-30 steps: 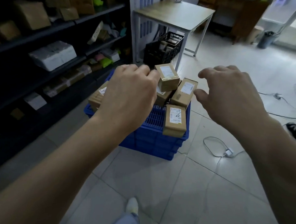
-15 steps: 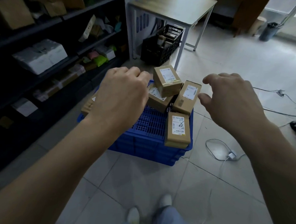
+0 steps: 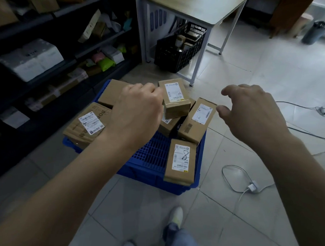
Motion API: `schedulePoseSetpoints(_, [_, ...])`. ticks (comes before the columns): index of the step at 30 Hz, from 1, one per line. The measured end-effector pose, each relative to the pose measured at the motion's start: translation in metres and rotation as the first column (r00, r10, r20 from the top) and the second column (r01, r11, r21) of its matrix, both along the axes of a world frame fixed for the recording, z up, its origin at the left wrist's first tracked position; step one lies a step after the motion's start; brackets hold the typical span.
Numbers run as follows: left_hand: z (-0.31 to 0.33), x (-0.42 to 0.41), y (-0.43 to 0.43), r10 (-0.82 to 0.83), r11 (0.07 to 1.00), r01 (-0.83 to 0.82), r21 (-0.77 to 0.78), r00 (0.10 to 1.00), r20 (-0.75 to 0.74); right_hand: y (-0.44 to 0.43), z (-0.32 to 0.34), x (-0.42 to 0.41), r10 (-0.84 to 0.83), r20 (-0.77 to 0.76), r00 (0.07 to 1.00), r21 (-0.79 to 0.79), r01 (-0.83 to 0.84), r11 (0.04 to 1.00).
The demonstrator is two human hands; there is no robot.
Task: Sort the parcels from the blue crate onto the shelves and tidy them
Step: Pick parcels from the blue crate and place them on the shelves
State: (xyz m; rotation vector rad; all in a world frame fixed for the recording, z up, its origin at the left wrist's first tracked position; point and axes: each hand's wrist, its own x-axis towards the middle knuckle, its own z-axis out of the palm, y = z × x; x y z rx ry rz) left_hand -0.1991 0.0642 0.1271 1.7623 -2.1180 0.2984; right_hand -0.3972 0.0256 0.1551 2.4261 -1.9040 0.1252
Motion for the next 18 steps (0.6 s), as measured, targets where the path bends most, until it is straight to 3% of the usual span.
schedulePoseSetpoints(18, [-0.039,-0.007,-0.109,0.128,0.987,-0.123,0.099,0.990,-0.052,-0.137,-0.041,-0.013,0.070,0.018,0.997,0.123,-0.071,0.990])
